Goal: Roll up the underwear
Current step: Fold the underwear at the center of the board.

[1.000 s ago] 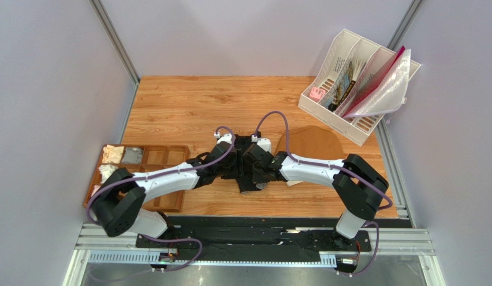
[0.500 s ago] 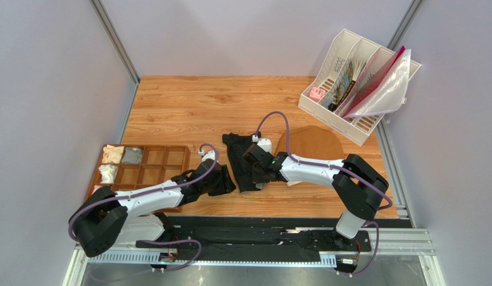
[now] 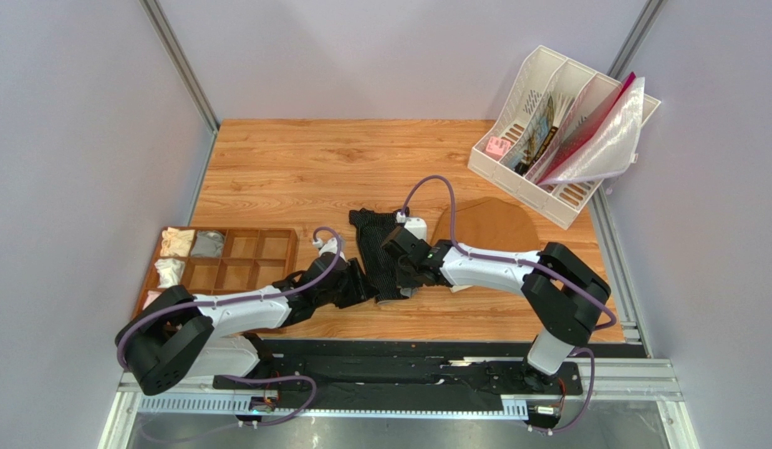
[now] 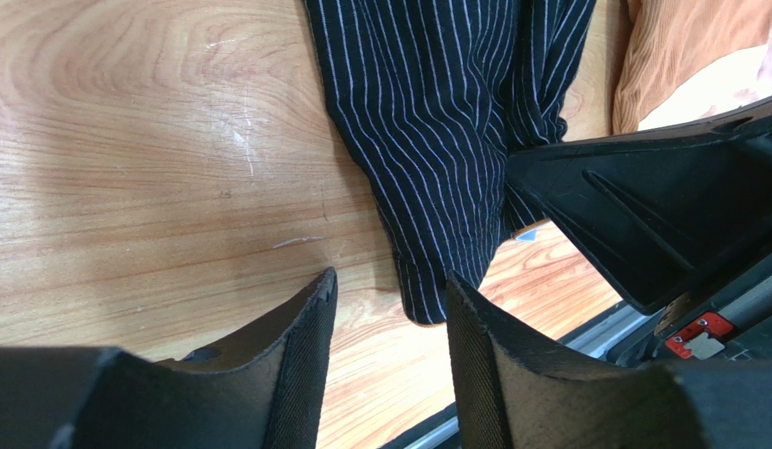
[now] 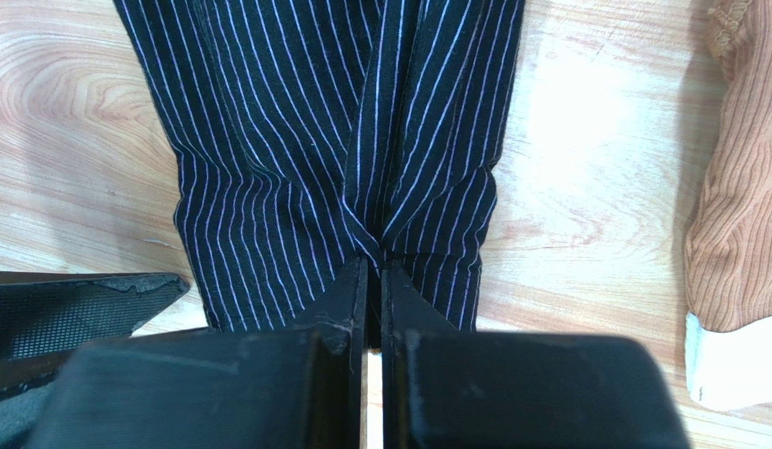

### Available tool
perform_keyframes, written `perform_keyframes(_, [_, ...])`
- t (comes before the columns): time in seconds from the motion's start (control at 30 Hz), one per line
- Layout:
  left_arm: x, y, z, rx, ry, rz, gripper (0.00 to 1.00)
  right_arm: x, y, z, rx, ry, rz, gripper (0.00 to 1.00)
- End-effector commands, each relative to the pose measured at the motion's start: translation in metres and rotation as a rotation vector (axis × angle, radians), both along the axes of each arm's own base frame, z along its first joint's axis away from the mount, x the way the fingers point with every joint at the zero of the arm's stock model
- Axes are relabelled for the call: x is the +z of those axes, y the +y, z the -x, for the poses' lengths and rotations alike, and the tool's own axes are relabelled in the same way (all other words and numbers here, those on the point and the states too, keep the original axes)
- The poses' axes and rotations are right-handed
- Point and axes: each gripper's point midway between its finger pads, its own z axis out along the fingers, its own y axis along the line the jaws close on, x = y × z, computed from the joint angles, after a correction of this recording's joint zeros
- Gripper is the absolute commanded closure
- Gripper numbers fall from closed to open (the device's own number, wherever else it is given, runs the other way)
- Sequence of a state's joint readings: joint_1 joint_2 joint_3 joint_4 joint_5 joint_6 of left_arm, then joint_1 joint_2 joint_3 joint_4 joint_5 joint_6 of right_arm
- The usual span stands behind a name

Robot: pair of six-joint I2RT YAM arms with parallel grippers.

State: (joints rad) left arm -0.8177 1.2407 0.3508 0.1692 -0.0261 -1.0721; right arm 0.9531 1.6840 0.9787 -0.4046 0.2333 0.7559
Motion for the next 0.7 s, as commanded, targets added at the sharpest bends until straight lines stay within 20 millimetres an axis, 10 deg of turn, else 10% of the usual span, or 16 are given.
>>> perform_keyframes(0.0, [0.000,-0.002,0.000,0.008,-0.001,0.018,0.50,-0.004,-0.004,0.006,-0.010,0.012,-0.001,1.00])
perform_keyframes(0.43, [-0.009,-0.010,-0.003,-0.008,0.009,0.025,0.61,-0.003,-0.003,0.006,-0.012,0.012,0.000,1.00])
perform_keyframes(0.67, [-0.010,-0.009,-0.004,-0.002,0.004,0.020,0.93,0.010,0.002,0.003,0.004,-0.009,-0.011,1.00])
